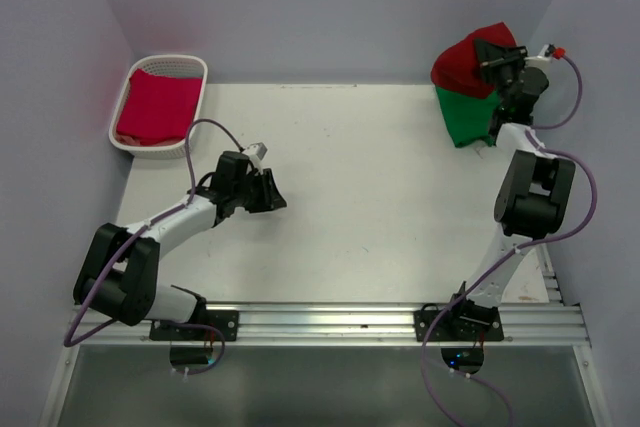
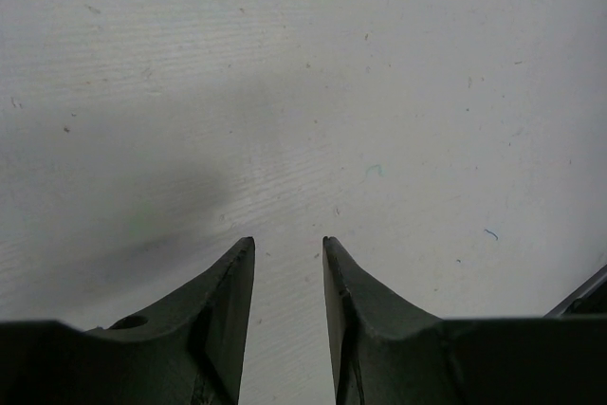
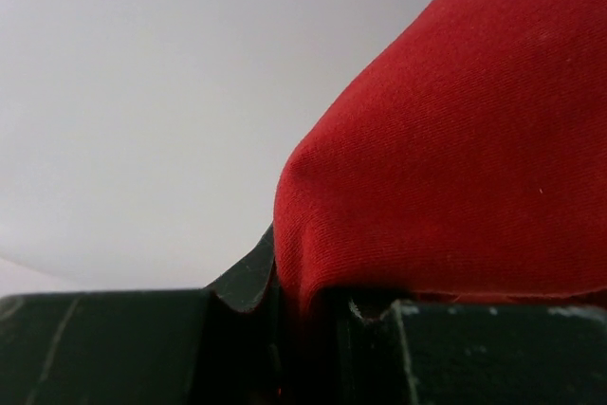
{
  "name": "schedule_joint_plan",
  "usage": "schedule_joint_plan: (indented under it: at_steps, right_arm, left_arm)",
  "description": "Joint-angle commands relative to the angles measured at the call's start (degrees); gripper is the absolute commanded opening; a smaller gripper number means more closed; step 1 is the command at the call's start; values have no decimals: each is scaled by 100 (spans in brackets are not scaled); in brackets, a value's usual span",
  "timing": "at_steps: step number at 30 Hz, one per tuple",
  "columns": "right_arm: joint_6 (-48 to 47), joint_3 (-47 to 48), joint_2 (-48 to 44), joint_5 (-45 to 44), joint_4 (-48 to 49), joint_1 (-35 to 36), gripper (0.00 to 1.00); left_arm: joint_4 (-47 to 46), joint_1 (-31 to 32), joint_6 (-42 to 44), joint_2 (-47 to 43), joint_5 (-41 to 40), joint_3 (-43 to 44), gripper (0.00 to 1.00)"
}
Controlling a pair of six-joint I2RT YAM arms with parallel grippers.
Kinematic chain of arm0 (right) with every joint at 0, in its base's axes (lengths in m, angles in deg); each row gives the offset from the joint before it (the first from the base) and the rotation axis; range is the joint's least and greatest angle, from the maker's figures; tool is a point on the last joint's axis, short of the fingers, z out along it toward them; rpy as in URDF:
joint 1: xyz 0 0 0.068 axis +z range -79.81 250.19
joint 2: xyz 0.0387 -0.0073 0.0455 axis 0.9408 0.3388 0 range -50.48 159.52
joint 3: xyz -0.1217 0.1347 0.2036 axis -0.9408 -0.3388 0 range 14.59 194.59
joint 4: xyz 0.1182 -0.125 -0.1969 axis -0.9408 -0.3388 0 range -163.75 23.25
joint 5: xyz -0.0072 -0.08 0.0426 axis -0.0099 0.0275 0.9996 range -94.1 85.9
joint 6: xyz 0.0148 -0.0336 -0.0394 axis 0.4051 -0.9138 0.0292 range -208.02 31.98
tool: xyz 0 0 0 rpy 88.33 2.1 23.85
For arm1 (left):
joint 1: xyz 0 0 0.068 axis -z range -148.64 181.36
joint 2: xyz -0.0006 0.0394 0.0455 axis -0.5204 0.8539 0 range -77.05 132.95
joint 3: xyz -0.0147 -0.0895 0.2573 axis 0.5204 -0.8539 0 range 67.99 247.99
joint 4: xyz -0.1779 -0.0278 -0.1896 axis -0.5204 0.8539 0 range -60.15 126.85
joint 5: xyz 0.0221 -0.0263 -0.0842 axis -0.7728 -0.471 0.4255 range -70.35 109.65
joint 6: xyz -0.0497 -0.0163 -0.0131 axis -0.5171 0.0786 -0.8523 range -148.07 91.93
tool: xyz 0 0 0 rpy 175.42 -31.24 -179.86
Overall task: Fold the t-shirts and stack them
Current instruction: Neatly place the folded tshirt to the corner
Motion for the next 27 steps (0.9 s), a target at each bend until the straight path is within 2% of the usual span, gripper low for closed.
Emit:
schedule_joint_plan:
  at_steps: [1, 7, 11, 16, 18, 21, 23, 27]
  right_arm:
    - [-618, 566, 209, -84, -472, 582, 0]
    - [-566, 1733, 1087, -171, -1447, 892, 0]
    - [-837, 2795, 1728, -583, -2588, 883, 0]
    - [-505, 4333, 2661, -707, -2811, 602, 0]
    - [-435, 4583, 2891, -725, -2497, 453, 0]
    - [39, 4207, 2891, -848, -1207, 364, 0]
    - [94, 3576, 2734, -1032, -303, 364, 0]
    - [32, 2880, 2408, -1077, 658, 338, 0]
  left_arm:
    - [-306, 10, 69, 34, 133, 240, 38]
    - [-191, 10, 121, -9, 10, 231, 38]
    - [-139, 10, 104, -115, -51, 240, 38]
    - [80, 10, 156, -185, -227, 310, 37]
    - [134, 10, 174, -229, -315, 345, 37]
    - [257, 10, 192, -247, -385, 415, 37]
    - [318, 10, 192, -221, -421, 476, 37]
    - [310, 10, 200, -89, -395, 494, 36]
